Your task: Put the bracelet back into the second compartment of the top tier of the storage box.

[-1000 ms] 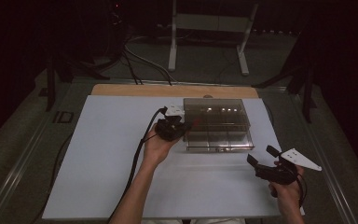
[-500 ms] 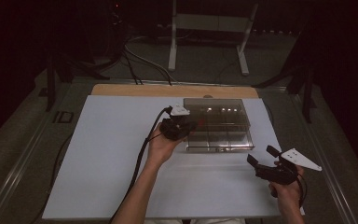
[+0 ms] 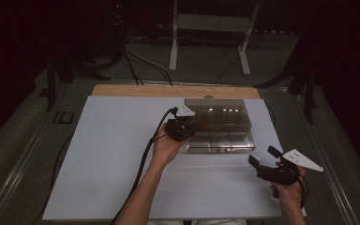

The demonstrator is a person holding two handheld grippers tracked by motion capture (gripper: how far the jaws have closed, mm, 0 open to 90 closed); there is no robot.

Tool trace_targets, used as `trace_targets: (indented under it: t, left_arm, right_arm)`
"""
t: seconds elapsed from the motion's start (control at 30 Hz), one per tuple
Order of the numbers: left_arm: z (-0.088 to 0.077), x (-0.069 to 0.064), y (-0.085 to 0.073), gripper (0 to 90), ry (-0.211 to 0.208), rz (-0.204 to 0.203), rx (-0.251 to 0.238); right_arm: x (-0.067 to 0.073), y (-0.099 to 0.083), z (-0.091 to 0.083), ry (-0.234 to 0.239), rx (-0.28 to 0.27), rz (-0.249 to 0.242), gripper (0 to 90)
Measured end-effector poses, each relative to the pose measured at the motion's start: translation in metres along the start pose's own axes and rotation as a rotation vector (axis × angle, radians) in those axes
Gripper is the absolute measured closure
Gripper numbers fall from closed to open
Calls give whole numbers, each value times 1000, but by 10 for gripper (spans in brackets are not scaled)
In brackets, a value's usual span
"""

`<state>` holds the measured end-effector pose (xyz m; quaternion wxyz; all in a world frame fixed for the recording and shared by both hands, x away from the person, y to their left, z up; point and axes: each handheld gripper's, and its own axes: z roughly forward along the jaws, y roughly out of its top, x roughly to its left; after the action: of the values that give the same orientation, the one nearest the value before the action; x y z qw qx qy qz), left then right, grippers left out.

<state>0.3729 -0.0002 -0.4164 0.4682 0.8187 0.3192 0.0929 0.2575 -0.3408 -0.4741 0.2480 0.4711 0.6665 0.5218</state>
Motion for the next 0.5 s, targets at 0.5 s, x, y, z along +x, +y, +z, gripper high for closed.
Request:
trace_targets:
  t: [0.5]
  left_arm:
    - [8, -2, 2, 900, 1, 1, -1]
  right_arm:
    - [0, 0, 0, 0, 0, -1, 50]
